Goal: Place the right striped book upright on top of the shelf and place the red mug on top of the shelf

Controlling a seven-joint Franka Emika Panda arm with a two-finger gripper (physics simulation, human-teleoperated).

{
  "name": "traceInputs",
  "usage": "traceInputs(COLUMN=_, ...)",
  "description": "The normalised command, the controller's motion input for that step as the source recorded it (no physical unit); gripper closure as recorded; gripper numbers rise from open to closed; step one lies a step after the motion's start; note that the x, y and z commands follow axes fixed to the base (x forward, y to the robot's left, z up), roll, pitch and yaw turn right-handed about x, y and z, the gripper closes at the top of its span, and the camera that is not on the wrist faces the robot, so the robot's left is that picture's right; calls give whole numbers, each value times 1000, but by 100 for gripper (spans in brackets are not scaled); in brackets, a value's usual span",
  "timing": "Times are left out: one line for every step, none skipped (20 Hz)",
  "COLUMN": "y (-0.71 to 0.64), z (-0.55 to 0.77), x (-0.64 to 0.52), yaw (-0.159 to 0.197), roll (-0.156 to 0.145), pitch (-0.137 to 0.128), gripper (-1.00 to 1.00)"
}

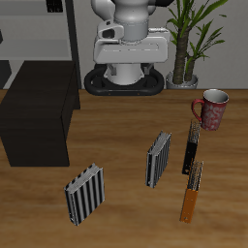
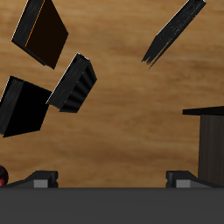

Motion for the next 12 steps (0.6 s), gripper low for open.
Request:
traceInputs(y=-188, z=113, x=200, yaw=-44, roll=-53, pitch=-50, gripper=-100)
traceInputs(y=-116, z=128, x=264, yaw=91, roll=96, pitch=-25, gripper=-100)
traceInputs(y=-288, z=155, x=230, yaw=-2, roll=-30, pitch=-4, gripper=-100)
traceInputs(y=0, z=0, x=0, yaw=0, roll=0, pitch=0, gripper=-100)
traceInputs(y=-446, z=394, x=526, yaw=-72, roll=222, pitch=-53, gripper=-100)
traceInputs(y=-15, z=-10, x=-25, yaw=0, roll=0, pitch=0, gripper=-100)
traceInputs(y=-215, z=165, x=286, yaw=-44, roll=78, pitch=-22, gripper=-100)
traceInputs(y=-98, z=66, x=132, yaw=52, roll=43, pitch=9, gripper=-100)
traceInputs(y=-249, z=158, x=292, yaw=37, roll=40, pitch=-38, gripper=-100)
traceInputs(y=0, z=0, x=0, yaw=0, roll=0, pitch=0, gripper=-100)
traceInputs(y=-260, z=130, x=249, yaw=-34, roll=-9, pitch=-17, gripper=-100)
traceInputs(y=-160, z=172, x=222, yaw=25, roll=113, pitch=-53, gripper=-100)
